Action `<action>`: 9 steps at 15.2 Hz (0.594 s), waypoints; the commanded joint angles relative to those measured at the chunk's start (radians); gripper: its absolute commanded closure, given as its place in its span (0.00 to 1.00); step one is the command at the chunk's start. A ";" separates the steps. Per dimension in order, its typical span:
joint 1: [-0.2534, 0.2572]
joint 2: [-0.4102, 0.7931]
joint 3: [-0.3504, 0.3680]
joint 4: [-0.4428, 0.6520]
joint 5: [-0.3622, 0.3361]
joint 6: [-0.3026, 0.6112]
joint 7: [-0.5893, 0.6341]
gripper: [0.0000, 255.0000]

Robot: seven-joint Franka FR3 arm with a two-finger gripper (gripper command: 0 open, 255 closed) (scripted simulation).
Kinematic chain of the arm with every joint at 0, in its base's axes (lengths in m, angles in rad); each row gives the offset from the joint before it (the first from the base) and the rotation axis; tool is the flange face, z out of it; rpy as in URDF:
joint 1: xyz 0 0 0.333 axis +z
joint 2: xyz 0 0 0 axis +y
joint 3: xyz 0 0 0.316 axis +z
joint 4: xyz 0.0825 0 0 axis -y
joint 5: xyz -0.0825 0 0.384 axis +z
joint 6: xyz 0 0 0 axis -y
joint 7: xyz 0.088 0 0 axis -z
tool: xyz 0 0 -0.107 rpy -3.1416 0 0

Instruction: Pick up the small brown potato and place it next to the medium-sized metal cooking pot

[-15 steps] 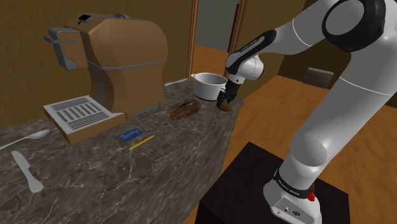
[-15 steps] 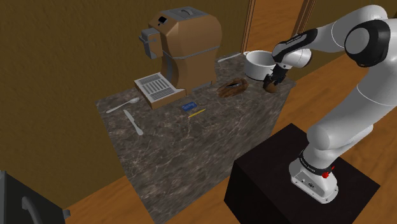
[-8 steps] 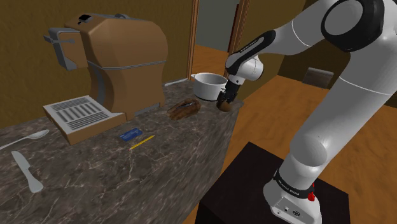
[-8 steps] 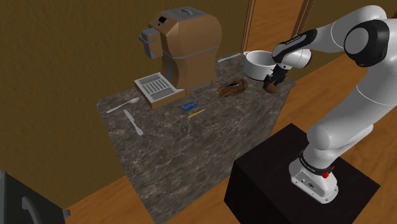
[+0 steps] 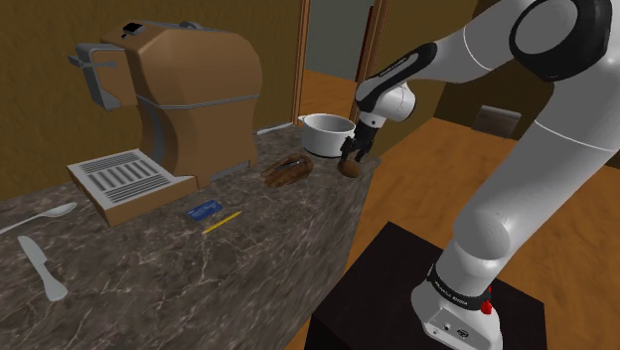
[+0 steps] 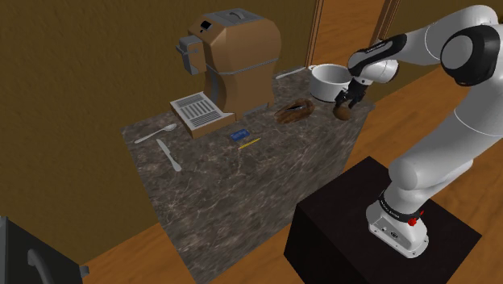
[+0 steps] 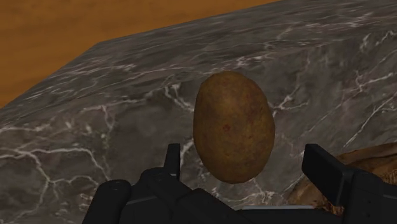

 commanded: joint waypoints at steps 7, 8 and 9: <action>-0.013 -0.062 -0.002 0.024 -0.044 -0.083 0.033 0.00; -0.013 -0.062 -0.002 0.024 -0.044 -0.083 0.033 0.00; -0.013 -0.062 -0.002 0.024 -0.044 -0.083 0.033 0.00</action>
